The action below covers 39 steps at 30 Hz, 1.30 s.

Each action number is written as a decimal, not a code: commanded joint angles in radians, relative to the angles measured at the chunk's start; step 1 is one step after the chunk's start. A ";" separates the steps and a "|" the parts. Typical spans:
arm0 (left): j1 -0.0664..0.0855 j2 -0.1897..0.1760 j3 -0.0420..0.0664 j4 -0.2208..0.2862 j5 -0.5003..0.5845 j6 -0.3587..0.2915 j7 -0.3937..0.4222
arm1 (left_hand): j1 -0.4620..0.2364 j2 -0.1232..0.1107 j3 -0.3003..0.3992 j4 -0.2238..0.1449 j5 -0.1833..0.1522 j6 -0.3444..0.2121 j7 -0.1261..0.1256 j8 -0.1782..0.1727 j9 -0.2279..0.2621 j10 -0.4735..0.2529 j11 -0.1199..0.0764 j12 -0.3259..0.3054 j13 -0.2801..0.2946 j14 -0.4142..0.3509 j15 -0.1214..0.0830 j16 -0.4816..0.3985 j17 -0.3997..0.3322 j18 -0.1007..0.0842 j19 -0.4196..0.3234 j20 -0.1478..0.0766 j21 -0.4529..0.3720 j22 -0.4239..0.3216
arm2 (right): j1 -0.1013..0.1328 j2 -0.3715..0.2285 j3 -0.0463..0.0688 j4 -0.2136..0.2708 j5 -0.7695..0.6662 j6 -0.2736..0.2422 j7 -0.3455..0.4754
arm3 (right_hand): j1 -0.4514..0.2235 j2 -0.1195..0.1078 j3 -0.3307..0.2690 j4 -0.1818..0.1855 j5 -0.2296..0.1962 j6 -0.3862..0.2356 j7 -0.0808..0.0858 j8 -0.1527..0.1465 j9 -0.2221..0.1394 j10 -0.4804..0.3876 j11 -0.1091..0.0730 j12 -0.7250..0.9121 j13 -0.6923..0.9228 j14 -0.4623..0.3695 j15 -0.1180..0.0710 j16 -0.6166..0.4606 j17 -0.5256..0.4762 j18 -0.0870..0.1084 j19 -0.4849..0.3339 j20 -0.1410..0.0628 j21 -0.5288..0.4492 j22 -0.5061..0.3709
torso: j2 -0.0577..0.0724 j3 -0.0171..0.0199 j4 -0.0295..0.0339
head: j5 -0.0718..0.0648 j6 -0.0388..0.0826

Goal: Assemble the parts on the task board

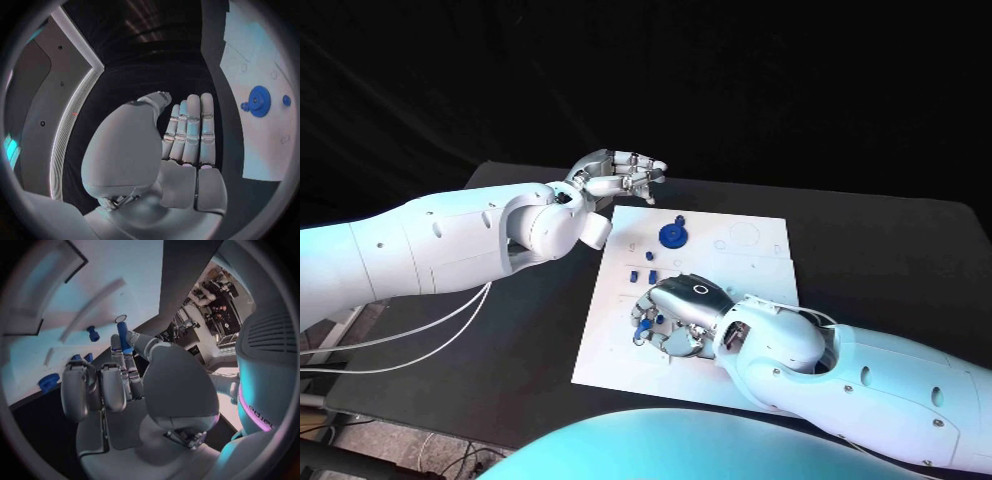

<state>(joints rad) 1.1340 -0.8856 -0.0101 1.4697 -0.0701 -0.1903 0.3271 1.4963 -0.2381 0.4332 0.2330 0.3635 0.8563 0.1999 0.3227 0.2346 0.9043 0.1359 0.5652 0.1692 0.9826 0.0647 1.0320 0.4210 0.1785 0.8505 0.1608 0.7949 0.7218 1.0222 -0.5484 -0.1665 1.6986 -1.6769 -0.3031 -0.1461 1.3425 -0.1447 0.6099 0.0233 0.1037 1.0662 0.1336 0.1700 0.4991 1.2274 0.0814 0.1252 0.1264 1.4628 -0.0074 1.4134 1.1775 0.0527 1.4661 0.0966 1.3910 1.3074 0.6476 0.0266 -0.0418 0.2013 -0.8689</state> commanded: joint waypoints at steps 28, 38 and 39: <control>0.001 0.000 0.001 0.002 0.006 0.015 0.004 | 0.004 0.010 -0.003 -0.003 0.002 -0.006 0.001 0.004 -0.001 -0.008 -0.002 0.007 0.002 -0.004 0.000 -0.004 -0.002 0.004 0.008 0.002 -0.006 -0.002 | -0.010 0.023 -0.007 -0.022 -0.065 0.079 -0.027 | 0.004 0.003 -0.002 -0.005 0.006 0.000 0.002 0.004 0.003 0.017 -0.015 -0.001 0.002 0.034 -0.004 0.001 -0.001 -0.013 0.028 -0.005 -0.005 0.196 | 0.001 0.0000 0.0009 | 0.004 -0.004; 0.001 0.000 0.001 0.002 0.006 0.015 0.003 | 0.004 0.010 -0.003 -0.003 0.002 -0.006 0.001 0.004 -0.001 -0.008 -0.002 0.007 0.002 -0.004 0.000 -0.004 -0.002 0.004 0.008 0.002 -0.006 -0.002 | -0.012 0.027 -0.008 -0.023 -0.076 0.084 -0.033 | -0.020 -0.017 -0.010 -0.002 0.017 -0.027 0.011 -0.008 -0.001 0.007 -0.009 -0.014 0.002 0.033 0.002 0.000 -0.005 -0.012 0.025 -0.002 -0.013 0.194 | 0.000 -0.0004 -0.0006 | 0.004 -0.004; 0.001 0.000 0.001 0.001 0.006 0.015 0.003 | 0.004 0.010 -0.003 -0.003 0.002 -0.006 0.001 0.004 -0.001 -0.008 -0.002 0.007 0.002 -0.004 0.000 -0.004 -0.002 0.004 0.008 0.002 -0.006 -0.002 | -0.012 0.028 -0.008 -0.023 -0.076 0.084 -0.033 | -0.035 -0.032 -0.018 0.002 0.032 -0.051 0.018 -0.022 -0.007 0.005 -0.004 -0.018 0.003 0.033 0.006 0.000 -0.005 -0.012 0.024 0.001 -0.014 0.194 | 0.000 -0.0005 -0.0006 | 0.004 -0.004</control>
<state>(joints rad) 1.1341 -0.8867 -0.0101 1.4697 -0.0693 -0.1896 0.3253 1.4963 -0.2381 0.4333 0.2330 0.3635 0.8563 0.1999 0.3227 0.2346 0.9043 0.1358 0.5689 0.1702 0.9826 0.0647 1.0320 0.4202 0.1784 0.8506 0.1609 0.7949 0.7212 1.0149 -0.5223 -0.1704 1.6779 -1.7337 -0.2517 -0.1659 1.3250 -0.1623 0.5969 0.0247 0.1304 1.0300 0.1534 0.1594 0.5007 1.2348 0.0820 0.1101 0.1314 1.4634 -0.0068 1.4133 1.1731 0.0531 1.4661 0.0967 1.3795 1.3079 0.6480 0.0260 -0.0418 0.2059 -0.8728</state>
